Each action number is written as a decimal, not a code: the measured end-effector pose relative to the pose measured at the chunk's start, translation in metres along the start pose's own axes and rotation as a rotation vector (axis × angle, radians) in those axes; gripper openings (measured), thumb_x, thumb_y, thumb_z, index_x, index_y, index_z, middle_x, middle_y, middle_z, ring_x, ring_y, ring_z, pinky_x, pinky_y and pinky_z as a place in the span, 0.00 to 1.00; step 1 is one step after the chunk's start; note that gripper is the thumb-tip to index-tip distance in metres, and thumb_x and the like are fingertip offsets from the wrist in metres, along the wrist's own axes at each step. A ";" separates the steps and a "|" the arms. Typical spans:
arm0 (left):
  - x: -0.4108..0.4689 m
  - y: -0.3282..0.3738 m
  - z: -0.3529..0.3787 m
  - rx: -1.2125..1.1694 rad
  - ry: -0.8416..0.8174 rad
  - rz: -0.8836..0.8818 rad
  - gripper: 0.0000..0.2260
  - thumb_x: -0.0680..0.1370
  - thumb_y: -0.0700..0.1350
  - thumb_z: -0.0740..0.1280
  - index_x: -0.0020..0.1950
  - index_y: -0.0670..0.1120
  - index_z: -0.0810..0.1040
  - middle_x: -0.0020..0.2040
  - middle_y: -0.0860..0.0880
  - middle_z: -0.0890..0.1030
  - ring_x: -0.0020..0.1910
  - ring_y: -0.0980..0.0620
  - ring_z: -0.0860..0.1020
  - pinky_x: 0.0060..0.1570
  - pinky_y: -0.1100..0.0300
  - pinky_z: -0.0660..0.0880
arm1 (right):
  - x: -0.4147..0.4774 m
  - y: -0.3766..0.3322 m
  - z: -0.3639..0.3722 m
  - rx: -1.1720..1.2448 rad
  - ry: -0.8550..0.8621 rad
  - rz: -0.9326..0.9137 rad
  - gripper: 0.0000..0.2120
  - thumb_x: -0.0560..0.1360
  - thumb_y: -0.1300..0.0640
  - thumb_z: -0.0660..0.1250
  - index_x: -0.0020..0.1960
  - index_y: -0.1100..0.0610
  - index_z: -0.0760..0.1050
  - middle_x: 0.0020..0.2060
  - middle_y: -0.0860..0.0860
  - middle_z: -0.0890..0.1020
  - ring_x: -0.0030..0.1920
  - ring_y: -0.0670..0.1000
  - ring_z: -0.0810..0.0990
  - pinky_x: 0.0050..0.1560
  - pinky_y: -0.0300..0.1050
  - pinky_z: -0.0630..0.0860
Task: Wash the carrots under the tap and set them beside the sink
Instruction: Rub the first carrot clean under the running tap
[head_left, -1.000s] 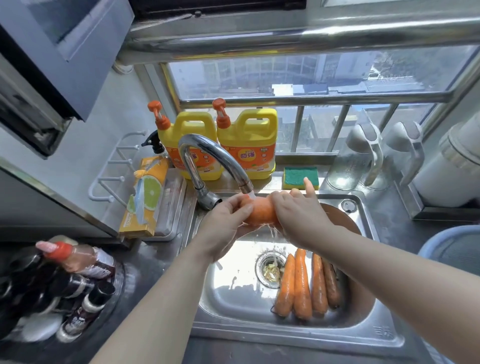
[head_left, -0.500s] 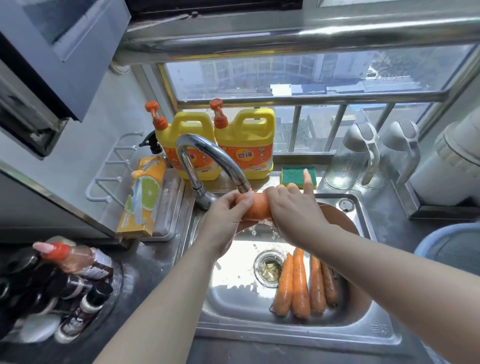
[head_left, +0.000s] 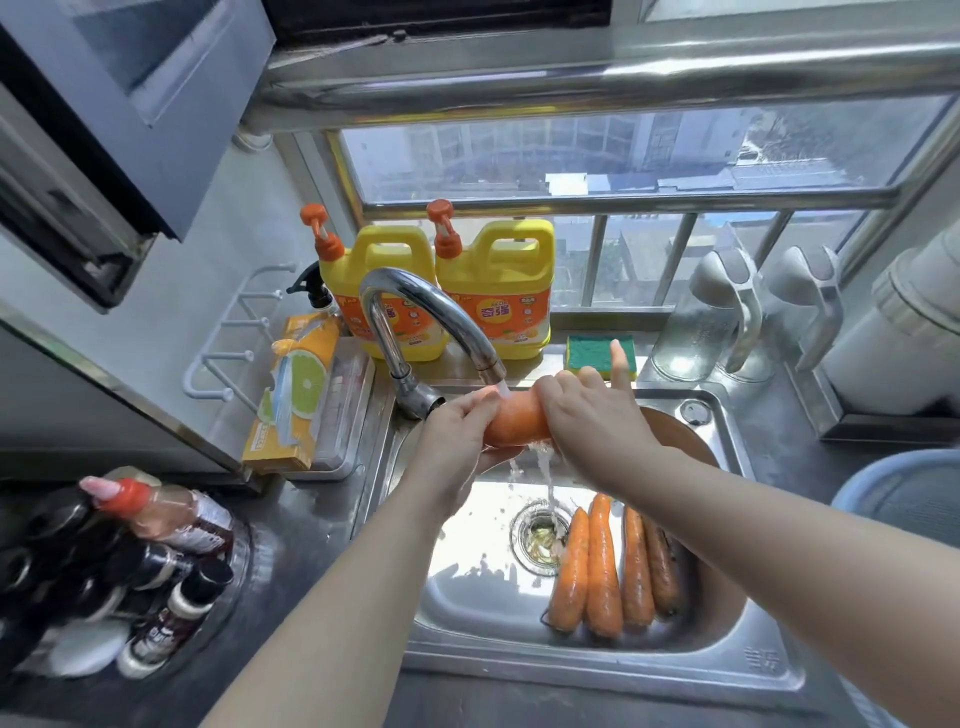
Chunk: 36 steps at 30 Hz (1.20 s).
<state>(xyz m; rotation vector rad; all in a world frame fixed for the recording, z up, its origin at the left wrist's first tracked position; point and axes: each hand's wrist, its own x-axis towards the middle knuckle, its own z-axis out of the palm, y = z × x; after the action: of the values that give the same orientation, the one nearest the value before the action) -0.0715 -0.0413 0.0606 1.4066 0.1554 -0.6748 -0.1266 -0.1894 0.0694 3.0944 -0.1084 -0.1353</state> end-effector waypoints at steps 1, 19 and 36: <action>-0.001 0.002 -0.002 -0.051 -0.049 -0.034 0.11 0.84 0.40 0.62 0.64 0.39 0.77 0.62 0.37 0.78 0.60 0.39 0.80 0.53 0.47 0.83 | 0.001 0.002 0.000 0.002 -0.022 0.001 0.09 0.78 0.63 0.58 0.57 0.54 0.66 0.50 0.50 0.75 0.58 0.57 0.74 0.75 0.72 0.41; -0.001 -0.005 -0.003 0.303 -0.052 0.129 0.16 0.79 0.44 0.72 0.66 0.48 0.75 0.60 0.42 0.79 0.48 0.42 0.86 0.50 0.49 0.84 | 0.005 0.009 -0.001 0.207 -0.062 -0.019 0.17 0.79 0.39 0.63 0.61 0.50 0.69 0.53 0.47 0.81 0.57 0.53 0.81 0.75 0.69 0.38; -0.003 0.001 -0.012 0.020 -0.157 0.007 0.10 0.80 0.42 0.70 0.61 0.50 0.78 0.62 0.39 0.79 0.53 0.38 0.84 0.51 0.49 0.83 | 0.001 0.005 -0.008 0.163 -0.019 -0.002 0.16 0.79 0.41 0.64 0.61 0.50 0.71 0.52 0.48 0.81 0.56 0.54 0.81 0.76 0.68 0.40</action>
<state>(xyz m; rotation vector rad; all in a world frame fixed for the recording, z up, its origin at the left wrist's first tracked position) -0.0702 -0.0294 0.0602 1.3663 0.0200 -0.7799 -0.1254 -0.1944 0.0771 3.2560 -0.1221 -0.1639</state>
